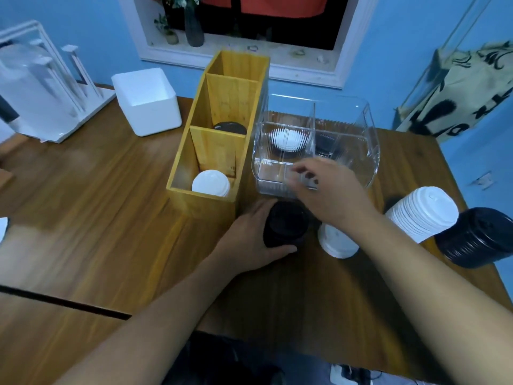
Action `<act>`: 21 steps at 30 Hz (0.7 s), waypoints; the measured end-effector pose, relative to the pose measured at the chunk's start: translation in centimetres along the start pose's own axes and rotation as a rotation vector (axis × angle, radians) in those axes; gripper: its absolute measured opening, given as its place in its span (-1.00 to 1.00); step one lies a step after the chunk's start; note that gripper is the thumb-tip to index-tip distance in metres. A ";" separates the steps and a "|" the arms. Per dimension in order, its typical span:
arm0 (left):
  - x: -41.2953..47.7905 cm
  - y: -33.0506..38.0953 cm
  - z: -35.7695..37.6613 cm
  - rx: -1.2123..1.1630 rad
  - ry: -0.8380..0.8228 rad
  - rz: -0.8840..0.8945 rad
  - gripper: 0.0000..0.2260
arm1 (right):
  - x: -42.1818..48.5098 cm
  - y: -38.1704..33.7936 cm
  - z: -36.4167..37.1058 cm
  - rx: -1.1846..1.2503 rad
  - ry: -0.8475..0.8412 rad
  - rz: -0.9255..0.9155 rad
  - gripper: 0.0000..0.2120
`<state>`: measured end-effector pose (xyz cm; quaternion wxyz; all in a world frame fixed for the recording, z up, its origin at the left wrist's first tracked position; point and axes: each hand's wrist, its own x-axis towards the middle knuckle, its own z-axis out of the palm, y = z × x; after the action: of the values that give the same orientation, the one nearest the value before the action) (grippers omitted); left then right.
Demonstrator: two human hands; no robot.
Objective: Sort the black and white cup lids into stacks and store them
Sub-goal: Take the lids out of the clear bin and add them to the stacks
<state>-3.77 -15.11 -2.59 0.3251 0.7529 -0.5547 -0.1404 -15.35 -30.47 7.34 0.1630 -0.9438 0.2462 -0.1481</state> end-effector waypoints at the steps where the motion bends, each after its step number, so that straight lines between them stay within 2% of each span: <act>1: 0.1 0.0 0.1 0.012 -0.011 -0.016 -0.13 | 1.6 0.0 -1.0 0.000 0.073 -0.024 -0.68; 3: 0.1 -0.2 0.2 0.031 -0.040 -0.051 -0.06 | 5.0 -0.2 -2.6 -0.023 0.168 -0.055 -0.84; 5: 0.1 -0.4 0.3 0.028 -0.068 -0.076 0.00 | 8.8 0.0 -3.2 -0.013 0.150 -0.028 -0.90; 7: 0.0 -0.4 0.2 0.012 -0.084 -0.081 0.03 | 12.7 0.3 -3.0 -0.029 0.035 0.028 -0.89; 13: 0.0 -0.2 -0.2 -0.056 -0.089 -0.075 0.05 | 21.6 2.2 -0.3 -0.289 -0.425 0.166 -0.82; 15: 0.1 -0.2 -0.4 -0.070 -0.103 -0.059 0.05 | 23.2 1.9 0.3 -0.382 -0.563 0.188 -0.92; 19: 0.1 -0.1 -0.7 -0.087 -0.105 -0.044 0.06 | 24.7 1.0 1.6 -0.357 -0.858 0.358 -0.34; 21: 0.3 -0.1 -0.8 -0.086 -0.105 -0.043 0.05 | 25.3 1.3 2.8 -0.451 -0.912 0.348 -0.06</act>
<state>-3.16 -15.09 -2.05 0.3245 0.7417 -0.5480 -0.2104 6.29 -43.88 9.34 0.0688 -0.8693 0.3289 0.3624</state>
